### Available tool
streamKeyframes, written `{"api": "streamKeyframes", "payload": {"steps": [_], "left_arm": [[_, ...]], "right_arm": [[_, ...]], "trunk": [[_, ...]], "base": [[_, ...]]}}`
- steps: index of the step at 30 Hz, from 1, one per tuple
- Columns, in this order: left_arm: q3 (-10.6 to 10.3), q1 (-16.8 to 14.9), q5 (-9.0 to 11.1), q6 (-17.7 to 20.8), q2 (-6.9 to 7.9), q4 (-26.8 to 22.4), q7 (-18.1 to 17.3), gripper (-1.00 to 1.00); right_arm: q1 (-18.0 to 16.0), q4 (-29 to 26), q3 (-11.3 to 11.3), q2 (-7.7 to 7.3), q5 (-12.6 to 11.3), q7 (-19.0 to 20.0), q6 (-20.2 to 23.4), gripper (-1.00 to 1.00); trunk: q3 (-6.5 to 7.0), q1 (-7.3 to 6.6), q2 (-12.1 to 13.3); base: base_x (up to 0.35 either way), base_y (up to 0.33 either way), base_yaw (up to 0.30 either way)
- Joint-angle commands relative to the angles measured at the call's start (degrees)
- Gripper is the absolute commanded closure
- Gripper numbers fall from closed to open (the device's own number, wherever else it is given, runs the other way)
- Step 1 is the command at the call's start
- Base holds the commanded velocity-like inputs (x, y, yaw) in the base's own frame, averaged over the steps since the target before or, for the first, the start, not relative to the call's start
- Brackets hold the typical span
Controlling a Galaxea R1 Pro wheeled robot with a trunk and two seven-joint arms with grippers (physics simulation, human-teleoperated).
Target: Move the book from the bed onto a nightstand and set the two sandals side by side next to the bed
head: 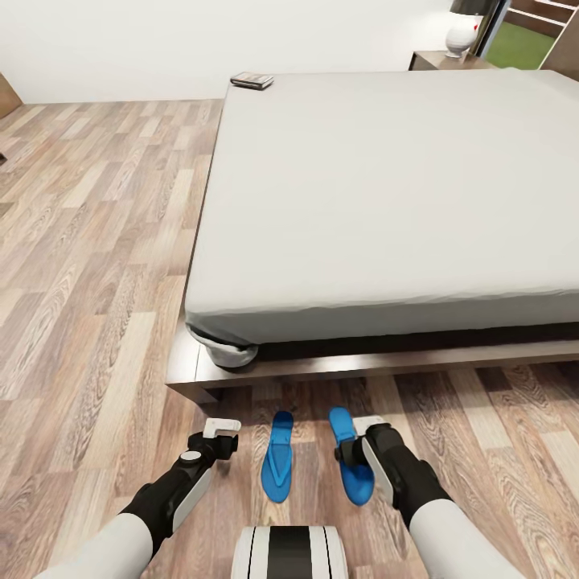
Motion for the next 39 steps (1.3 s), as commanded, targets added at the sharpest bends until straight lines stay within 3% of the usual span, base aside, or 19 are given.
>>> {"api": "streamKeyframes", "payload": {"steps": [1, 8, 20, 27, 39], "left_arm": [[-0.5, 0.0, 0.5, 0.3, 0.08, -0.1, 0.5, -1.0], [-0.5, 0.0, 0.5, 0.3, 0.06, -0.3, 0.5, -1.0], [-0.5, 0.0, 0.4, 0.3, 0.01, -0.2, 0.5, -1.0], [-0.5, 0.0, 0.4, 0.4, -0.01, -0.3, 0.5, -1.0], [-0.3, 0.0, 0.5, 2.4, 0.06, -0.5, 0.2, -1.0]], "right_arm": [[0.0, 0.1, -0.9, 0.09, -0.1, -0.2, 0.2, 1.0], [-0.1, 0.6, -2.7, 0.37, -0.2, -0.2, -0.3, 1.0], [-0.2, 0.7, -2.7, 0.5, -0.2, -0.2, -0.7, 1.0], [-0.2, 2.0, -2.7, 0.35, -0.1, -0.2, -5.2, 1.0], [-0.3, 2.8, -2.7, 0.36, -0.1, -0.2, -6.0, 1.0]], "trunk": [[-0.04, -0.01, 0.0], [-0.04, -0.01, 0.0], [-0.04, -0.01, 0.0], [-0.04, -0.01, 0.0], [-0.04, -0.01, 0.0]], "base": [[0.0, 0.0, 0.0], [0.0, 0.075, 0.0], [0.0, 0.105, 0.0], [0.025, 0.122, 0.0], [0.002, 0.011, 0.0]]}}
